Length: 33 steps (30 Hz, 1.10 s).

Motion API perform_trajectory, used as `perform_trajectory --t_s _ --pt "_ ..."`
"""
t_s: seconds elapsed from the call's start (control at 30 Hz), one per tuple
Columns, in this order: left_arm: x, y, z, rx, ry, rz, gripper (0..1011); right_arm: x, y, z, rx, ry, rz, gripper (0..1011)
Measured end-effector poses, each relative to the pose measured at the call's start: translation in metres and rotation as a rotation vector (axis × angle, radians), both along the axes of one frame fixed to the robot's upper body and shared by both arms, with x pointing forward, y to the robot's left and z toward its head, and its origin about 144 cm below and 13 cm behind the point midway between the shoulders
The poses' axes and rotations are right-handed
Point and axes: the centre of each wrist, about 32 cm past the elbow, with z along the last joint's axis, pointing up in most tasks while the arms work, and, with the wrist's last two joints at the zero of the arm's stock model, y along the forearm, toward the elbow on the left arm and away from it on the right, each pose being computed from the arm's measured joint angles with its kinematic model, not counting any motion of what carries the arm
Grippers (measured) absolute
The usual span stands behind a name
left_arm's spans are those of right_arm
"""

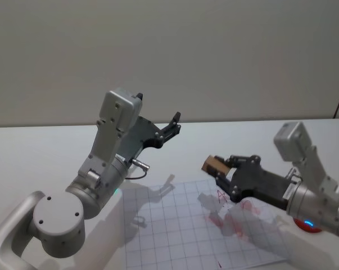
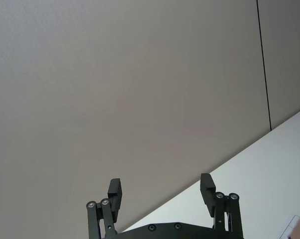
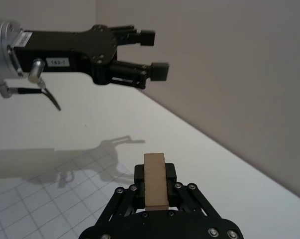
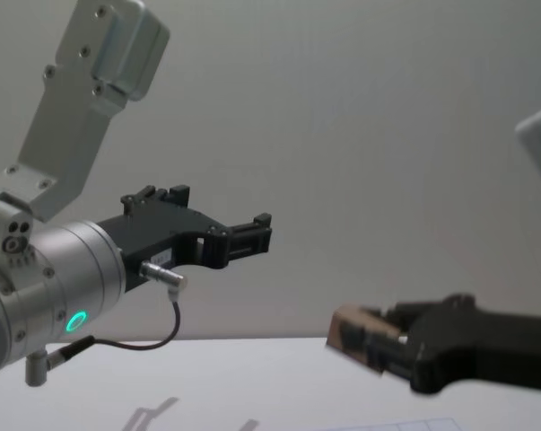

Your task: Use the one hand to pick up the stamp and affix it onto the A4 paper.

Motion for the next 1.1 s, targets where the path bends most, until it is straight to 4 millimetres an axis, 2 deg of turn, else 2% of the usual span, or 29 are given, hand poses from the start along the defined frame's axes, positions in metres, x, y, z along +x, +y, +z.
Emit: perform_trajectory --t_s 0.5,1.1 --pt "0.0 0.0 0.0 0.0 0.0 0.0 1001 -0.012 -0.021 0.013 0.005 -0.061 -0.179 216" --pt "0.0 0.0 0.0 0.0 0.0 0.0 1001 -0.049 -0.053 -0.004 -0.12 0.092 -0.308 216"
